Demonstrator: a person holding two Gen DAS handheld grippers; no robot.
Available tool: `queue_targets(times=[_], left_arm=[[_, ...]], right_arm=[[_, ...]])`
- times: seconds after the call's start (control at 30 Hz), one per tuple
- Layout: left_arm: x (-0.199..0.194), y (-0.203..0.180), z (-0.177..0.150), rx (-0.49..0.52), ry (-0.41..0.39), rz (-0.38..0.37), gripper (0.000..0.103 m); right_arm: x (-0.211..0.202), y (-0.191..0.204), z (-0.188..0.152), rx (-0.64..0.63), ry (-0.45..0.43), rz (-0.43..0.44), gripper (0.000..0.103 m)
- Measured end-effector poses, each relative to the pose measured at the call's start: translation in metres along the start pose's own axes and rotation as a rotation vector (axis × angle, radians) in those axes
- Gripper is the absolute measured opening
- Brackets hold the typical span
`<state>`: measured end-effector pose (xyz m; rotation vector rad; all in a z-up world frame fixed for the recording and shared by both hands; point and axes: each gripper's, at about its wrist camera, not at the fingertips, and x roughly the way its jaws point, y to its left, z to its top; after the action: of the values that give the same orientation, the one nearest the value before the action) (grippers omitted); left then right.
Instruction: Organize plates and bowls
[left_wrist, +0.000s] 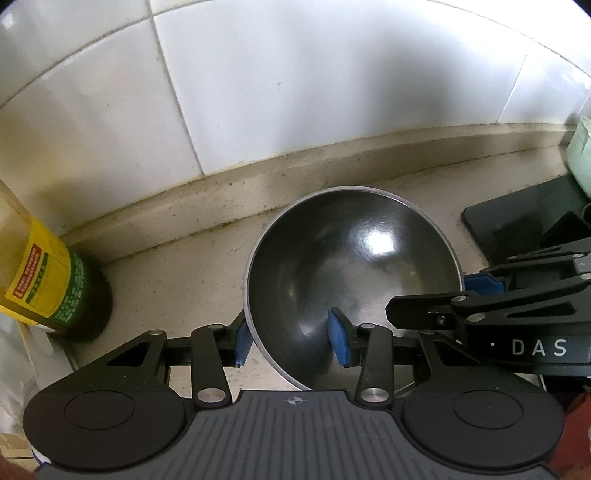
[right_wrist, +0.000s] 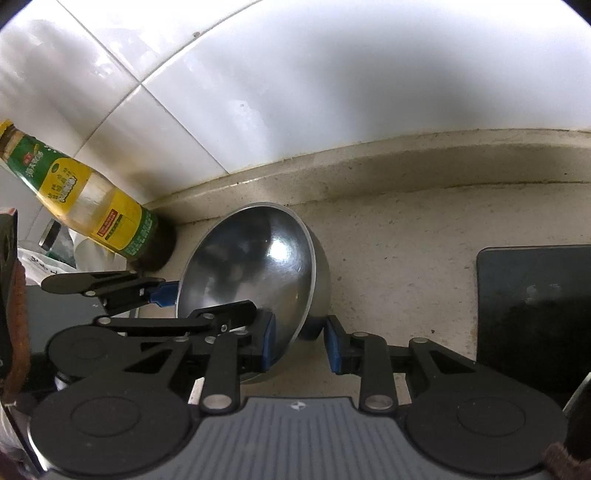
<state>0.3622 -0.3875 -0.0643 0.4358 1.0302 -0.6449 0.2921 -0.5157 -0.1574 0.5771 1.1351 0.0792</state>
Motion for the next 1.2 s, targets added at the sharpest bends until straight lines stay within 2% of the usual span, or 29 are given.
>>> queue_targets(times=[0.57, 0.97, 1.2], left_arm=[[-0.038, -0.015, 0.006, 0.012, -0.090, -0.004, 0.052], [-0.087, -0.028, 0.001, 0.067, -0.177, -0.020, 0.053], [-0.124, -0.034, -0.015, 0.094, -0.230, -0.019, 0.054]], right_arm=[[-0.041, 0.010, 0.002, -0.024, -0.085, -0.007, 0.027], [-0.097, 0.020, -0.013, -0.033, -0.169, -0.034, 0.027], [-0.130, 0.035, -0.028, -0.046, -0.214, -0.049, 0.027]])
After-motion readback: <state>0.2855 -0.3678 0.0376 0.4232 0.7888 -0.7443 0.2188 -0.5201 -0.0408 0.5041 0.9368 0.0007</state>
